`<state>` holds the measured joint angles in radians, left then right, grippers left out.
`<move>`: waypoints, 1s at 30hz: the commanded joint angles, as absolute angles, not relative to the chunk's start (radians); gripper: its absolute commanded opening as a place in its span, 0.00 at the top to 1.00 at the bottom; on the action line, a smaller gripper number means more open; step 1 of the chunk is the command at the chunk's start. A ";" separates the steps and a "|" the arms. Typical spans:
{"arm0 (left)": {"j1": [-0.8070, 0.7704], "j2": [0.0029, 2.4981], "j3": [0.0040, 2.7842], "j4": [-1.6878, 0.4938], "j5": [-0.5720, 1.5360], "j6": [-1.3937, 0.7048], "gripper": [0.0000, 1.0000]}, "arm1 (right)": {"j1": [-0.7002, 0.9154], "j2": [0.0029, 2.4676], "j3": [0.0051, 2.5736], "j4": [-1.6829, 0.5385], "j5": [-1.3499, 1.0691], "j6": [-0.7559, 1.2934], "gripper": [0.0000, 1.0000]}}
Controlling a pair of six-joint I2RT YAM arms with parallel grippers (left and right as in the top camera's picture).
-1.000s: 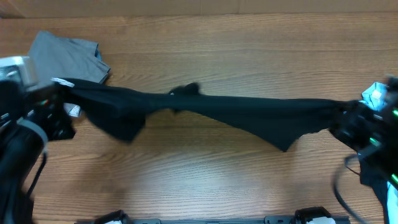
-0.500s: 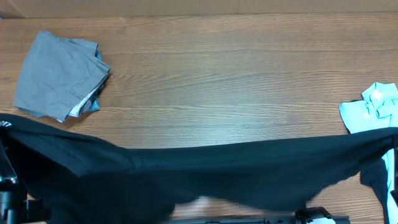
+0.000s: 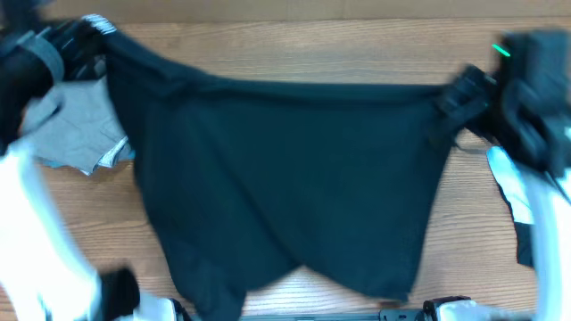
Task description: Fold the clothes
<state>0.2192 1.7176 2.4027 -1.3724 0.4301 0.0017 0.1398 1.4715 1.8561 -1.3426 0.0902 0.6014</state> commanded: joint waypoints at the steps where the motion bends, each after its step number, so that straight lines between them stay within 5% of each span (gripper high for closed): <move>1: 0.118 1.925 2.389 -1.346 0.361 0.048 0.95 | 0.136 1.620 1.837 -1.280 0.161 0.595 0.96; 5: 0.020 2.182 2.389 -1.228 0.204 0.018 0.76 | 0.099 1.857 1.837 -1.098 0.156 0.593 0.92; 6: 0.014 2.209 2.389 -1.212 0.192 0.014 0.70 | 0.091 1.885 1.837 -1.072 0.151 0.582 0.82; 8: 0.011 2.244 2.390 -1.187 0.180 0.011 0.31 | 0.066 1.919 1.840 -1.028 0.116 0.548 0.48; 11: 0.022 2.234 2.410 -1.196 0.117 0.007 0.20 | 0.006 1.915 1.845 -1.009 0.085 0.540 0.31; 20: 0.079 2.113 2.517 -1.424 0.126 0.022 0.16 | -0.143 1.851 1.855 -1.233 -0.057 0.409 0.30; 22: 0.079 2.092 2.517 -1.472 0.132 0.022 0.20 | -0.147 1.851 1.852 -1.322 -0.055 0.376 0.30; 24: 0.079 2.070 2.517 -1.522 0.131 0.022 0.35 | -0.147 1.851 1.852 -1.385 -0.055 0.351 0.35; 30: 0.096 1.915 2.517 -1.676 0.120 0.023 0.36 | -0.146 1.731 1.853 -1.477 -0.087 0.317 0.39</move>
